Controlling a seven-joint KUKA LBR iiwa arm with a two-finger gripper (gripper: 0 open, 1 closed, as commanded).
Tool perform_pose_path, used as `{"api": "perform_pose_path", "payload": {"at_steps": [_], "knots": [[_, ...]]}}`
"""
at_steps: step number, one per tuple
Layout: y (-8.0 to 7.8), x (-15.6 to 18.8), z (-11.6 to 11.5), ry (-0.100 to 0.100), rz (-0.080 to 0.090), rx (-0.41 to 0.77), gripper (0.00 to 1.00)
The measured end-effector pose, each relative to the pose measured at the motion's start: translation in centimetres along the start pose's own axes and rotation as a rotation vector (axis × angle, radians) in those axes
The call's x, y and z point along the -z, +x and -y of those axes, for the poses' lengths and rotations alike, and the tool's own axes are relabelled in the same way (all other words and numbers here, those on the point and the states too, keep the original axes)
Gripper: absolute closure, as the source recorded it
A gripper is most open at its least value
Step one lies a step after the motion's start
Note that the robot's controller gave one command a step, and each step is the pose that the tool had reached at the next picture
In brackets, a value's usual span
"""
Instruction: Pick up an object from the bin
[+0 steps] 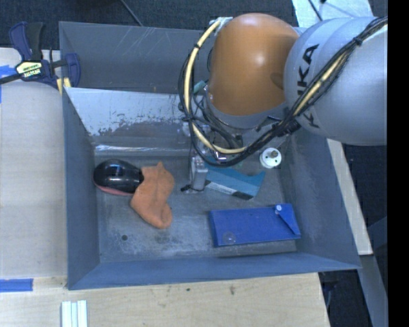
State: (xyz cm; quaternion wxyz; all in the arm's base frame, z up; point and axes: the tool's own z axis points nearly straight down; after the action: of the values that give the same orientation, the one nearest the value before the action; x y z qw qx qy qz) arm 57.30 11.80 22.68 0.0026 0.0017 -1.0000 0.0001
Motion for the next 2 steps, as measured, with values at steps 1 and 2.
{"api": "perform_pose_path", "payload": {"at_steps": [1,2], "knots": [[-0.1,0.5,0.1,-0.001,0.008,-0.003,0.00],[-0.9,-2.9,-0.1,-0.001,0.015,0.067,0.00]]}}
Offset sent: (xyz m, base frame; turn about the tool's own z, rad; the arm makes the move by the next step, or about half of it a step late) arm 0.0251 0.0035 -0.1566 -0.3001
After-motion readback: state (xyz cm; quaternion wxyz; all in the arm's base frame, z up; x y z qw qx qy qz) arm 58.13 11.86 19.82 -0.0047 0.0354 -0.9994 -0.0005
